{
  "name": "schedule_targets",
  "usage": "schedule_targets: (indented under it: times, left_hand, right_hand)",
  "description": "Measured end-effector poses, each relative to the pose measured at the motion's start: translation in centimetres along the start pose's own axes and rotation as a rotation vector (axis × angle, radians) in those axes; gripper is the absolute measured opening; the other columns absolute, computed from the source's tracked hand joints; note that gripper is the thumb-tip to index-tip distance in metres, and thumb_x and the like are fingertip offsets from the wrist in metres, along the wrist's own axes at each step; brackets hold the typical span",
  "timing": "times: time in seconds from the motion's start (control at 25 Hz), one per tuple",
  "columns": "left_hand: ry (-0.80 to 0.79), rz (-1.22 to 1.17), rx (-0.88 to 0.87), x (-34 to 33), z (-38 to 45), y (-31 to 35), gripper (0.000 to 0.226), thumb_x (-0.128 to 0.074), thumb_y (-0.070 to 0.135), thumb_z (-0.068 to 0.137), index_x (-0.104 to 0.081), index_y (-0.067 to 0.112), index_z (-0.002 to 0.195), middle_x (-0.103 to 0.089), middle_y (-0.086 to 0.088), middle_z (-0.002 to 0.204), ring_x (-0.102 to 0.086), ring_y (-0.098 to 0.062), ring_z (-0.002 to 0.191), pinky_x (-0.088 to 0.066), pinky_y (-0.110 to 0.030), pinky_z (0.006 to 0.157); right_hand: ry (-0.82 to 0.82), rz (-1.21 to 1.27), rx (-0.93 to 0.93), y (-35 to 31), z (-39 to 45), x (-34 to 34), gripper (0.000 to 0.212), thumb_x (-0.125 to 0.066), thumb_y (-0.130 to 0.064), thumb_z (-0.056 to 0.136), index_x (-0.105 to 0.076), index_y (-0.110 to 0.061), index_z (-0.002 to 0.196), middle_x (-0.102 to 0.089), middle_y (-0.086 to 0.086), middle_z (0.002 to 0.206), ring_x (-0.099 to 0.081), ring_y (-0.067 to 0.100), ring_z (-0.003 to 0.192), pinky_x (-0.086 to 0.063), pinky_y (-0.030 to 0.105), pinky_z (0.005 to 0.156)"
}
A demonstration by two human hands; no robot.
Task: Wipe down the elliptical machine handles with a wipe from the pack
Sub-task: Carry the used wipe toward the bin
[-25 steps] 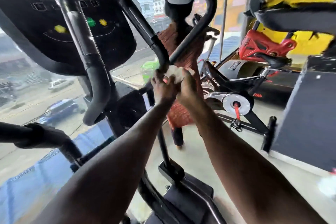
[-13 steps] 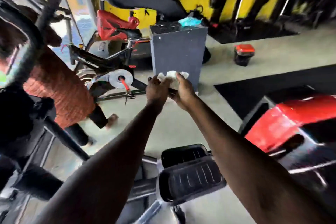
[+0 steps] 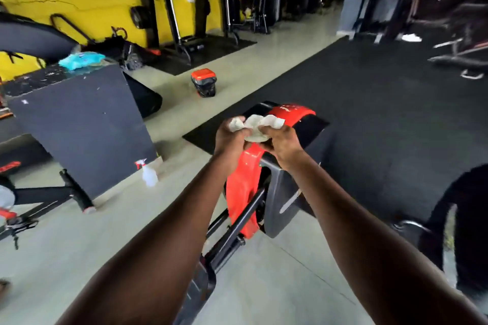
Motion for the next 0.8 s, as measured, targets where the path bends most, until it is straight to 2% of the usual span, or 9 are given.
schedule_targets:
  times: [0.08, 0.12, 0.24, 0.32, 0.4, 0.52, 0.64, 0.72, 0.8]
  left_hand:
    - [-0.033, 0.052, 0.01, -8.0, 3.4, -0.6, 0.036, -0.061, -0.007, 0.079, -0.063, 0.012, 0.11, -0.063, -0.008, 0.089, -0.058, -0.02, 0.071, -0.045, -0.023, 0.056]
    - [-0.058, 0.077, 0.02, -12.1, 4.9, -0.8, 0.036, -0.061, -0.007, 0.078, -0.064, 0.01, 0.109, -0.063, -0.008, 0.087, -0.057, -0.018, 0.071, -0.044, -0.022, 0.054]
    - [-0.173, 0.066, 0.017, -23.5, 8.5, -1.3, 0.02, -0.057, -0.008, 0.079, -0.062, 0.008, 0.091, -0.059, -0.002, 0.072, -0.056, -0.008, 0.057, -0.042, -0.016, 0.044]
    - [-0.249, 0.027, 0.082, -29.8, 10.4, -1.9, 0.015, -0.06, -0.002, 0.084, -0.06, 0.014, 0.085, -0.063, 0.0, 0.071, -0.06, -0.008, 0.057, -0.048, -0.017, 0.047]
    - [-0.324, 0.011, 0.12, -35.9, 13.6, -3.0, 0.019, -0.056, -0.005, 0.086, -0.06, 0.014, 0.082, -0.065, -0.004, 0.076, -0.064, -0.013, 0.062, -0.052, -0.018, 0.049]
    - [-0.354, 0.029, 0.109, -43.5, 20.1, -4.1, 0.026, -0.058, -0.012, 0.08, -0.06, 0.013, 0.09, -0.066, -0.007, 0.084, -0.064, -0.019, 0.071, -0.054, -0.021, 0.051]
    - [-0.395, 0.034, 0.093, -50.8, 27.1, -5.2, 0.03, -0.058, -0.01, 0.079, -0.059, 0.013, 0.097, -0.063, -0.003, 0.083, -0.062, -0.018, 0.075, -0.053, -0.02, 0.051]
    - [-0.447, -0.03, 0.161, -56.6, 31.8, -5.7, 0.026, -0.059, -0.005, 0.083, -0.059, 0.018, 0.095, -0.064, -0.001, 0.084, -0.062, -0.016, 0.078, -0.053, -0.023, 0.057]
    - [-0.504, -0.096, 0.288, -62.3, 35.9, -6.7, 0.027, -0.061, -0.001, 0.084, -0.058, 0.018, 0.102, -0.066, -0.002, 0.086, -0.064, -0.015, 0.076, -0.054, -0.027, 0.063]
  right_hand:
    - [0.032, 0.01, -0.021, -1.8, 3.8, 7.3, 0.018, -0.06, 0.0, 0.088, -0.062, -0.004, 0.105, -0.066, 0.006, 0.085, -0.064, 0.017, 0.076, -0.055, 0.021, 0.056]
    - [0.051, -0.008, -0.019, -3.1, 5.6, 10.9, 0.017, -0.062, 0.0, 0.086, -0.062, -0.007, 0.101, -0.066, 0.005, 0.086, -0.065, 0.018, 0.078, -0.056, 0.024, 0.06]
    - [0.121, -0.115, 0.002, -7.0, 10.6, 20.3, 0.016, -0.071, -0.005, 0.08, -0.065, -0.014, 0.091, -0.069, 0.002, 0.082, -0.067, 0.016, 0.076, -0.057, 0.031, 0.07]
    - [0.197, -0.149, 0.017, -9.0, 14.2, 25.2, 0.014, -0.071, -0.004, 0.081, -0.064, -0.014, 0.086, -0.069, 0.003, 0.08, -0.067, 0.016, 0.071, -0.058, 0.028, 0.065]
    - [0.284, -0.125, 0.015, -10.3, 18.5, 30.2, 0.01, -0.064, -0.004, 0.085, -0.062, -0.011, 0.091, -0.069, 0.008, 0.087, -0.068, 0.018, 0.072, -0.056, 0.027, 0.061]
    - [0.404, -0.117, -0.004, -12.3, 25.1, 36.8, 0.007, -0.062, -0.016, 0.085, -0.065, -0.013, 0.09, -0.068, 0.005, 0.085, -0.066, 0.018, 0.071, -0.055, 0.028, 0.06]
    - [0.436, -0.281, 0.019, -14.7, 32.2, 42.0, 0.02, -0.07, -0.023, 0.081, -0.071, -0.009, 0.096, -0.072, 0.006, 0.082, -0.069, 0.02, 0.069, -0.054, 0.028, 0.055]
    - [0.442, -0.384, 0.031, -16.4, 37.8, 45.5, 0.021, -0.072, -0.016, 0.077, -0.07, -0.005, 0.095, -0.073, 0.013, 0.087, -0.072, 0.029, 0.078, -0.06, 0.041, 0.067]
    - [0.529, -0.401, 0.015, -18.3, 42.7, 49.9, 0.015, -0.069, -0.014, 0.08, -0.066, -0.006, 0.092, -0.072, 0.012, 0.088, -0.07, 0.029, 0.081, -0.059, 0.042, 0.075]
Point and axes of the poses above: each hand's wrist, its own z-axis towards the middle knuckle, its own x-axis out of the back of the hand, y = z × x, the point moved 8 cm from there along z, towards the middle knuckle
